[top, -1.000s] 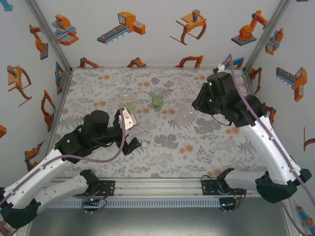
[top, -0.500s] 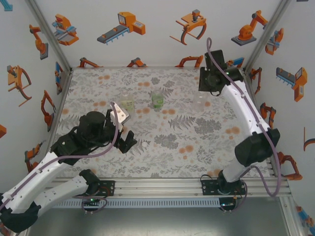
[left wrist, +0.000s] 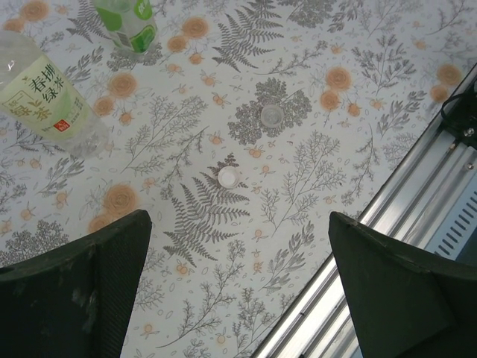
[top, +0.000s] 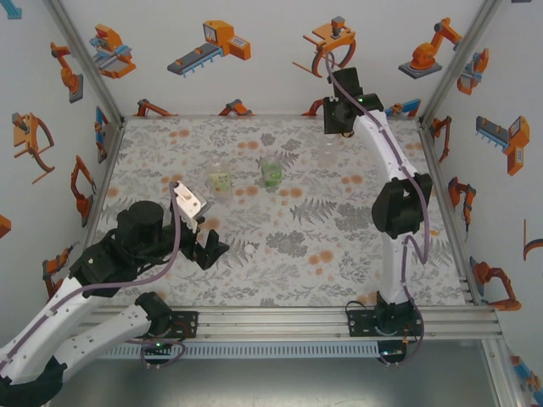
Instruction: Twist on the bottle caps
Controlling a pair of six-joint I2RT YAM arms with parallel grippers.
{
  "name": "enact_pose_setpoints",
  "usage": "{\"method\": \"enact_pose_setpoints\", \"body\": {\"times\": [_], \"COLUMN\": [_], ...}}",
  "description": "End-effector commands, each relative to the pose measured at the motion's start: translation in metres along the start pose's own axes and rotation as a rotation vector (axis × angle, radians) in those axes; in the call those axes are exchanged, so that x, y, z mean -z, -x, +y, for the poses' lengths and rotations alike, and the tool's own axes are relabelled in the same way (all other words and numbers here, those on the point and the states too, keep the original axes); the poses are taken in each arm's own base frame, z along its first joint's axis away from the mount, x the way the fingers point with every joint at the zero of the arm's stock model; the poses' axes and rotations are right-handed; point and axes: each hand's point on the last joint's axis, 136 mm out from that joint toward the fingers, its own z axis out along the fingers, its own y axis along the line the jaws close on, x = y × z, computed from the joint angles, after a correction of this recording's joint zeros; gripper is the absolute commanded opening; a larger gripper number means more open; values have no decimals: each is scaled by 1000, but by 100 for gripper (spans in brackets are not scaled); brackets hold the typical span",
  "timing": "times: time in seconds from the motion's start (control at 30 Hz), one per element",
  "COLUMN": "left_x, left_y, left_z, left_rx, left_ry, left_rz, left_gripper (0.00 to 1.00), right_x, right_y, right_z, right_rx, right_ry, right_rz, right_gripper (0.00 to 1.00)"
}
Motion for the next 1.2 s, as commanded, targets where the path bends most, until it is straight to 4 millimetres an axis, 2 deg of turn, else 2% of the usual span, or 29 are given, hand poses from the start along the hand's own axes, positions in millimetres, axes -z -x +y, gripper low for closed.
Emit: {"method": "enact_pose_setpoints", "body": {"times": [0.0, 0.13, 0.3, 0.37, 0.57, 0.67, 1.0, 1.07, 1.17], "left_x": [4, 4, 2, 2, 1, 1, 1, 2, 4], "left_y": [-1, -1, 0, 0, 2, 2, 9, 10, 10], "left_z": [1, 1, 1, 0, 0, -1, -4, -5, -5], "left_rx": [33, 30, 27, 26, 23, 24, 30, 32, 34], "left_ry": [8, 6, 4, -2, -4, -5, -26, -32, -29], "left_rz": [-5, -8, -10, -11, -17, -21, -46, -49, -57], "left_gripper": [95, 94, 94, 94, 94, 94, 94, 93, 93], "right_x": [3, -8, -11, -13, -13, -5, 41, 50, 62], "right_y": [10, 1, -8, -12, -16, -7, 33, 35, 32], "right_z": [-1, 1, 2, 3, 3, 3, 5, 13, 36], "right_rx": [7, -10, -13, -13, -17, -13, 4, 9, 40], "right_ry": [21, 29, 39, 46, 50, 47, 57, 90, 174], "right_rz": [-23, -13, -17, -21, -7, -32, -113, -123, -135], "right_gripper": [0, 0, 0, 14, 34, 40, 47, 47, 48]}}
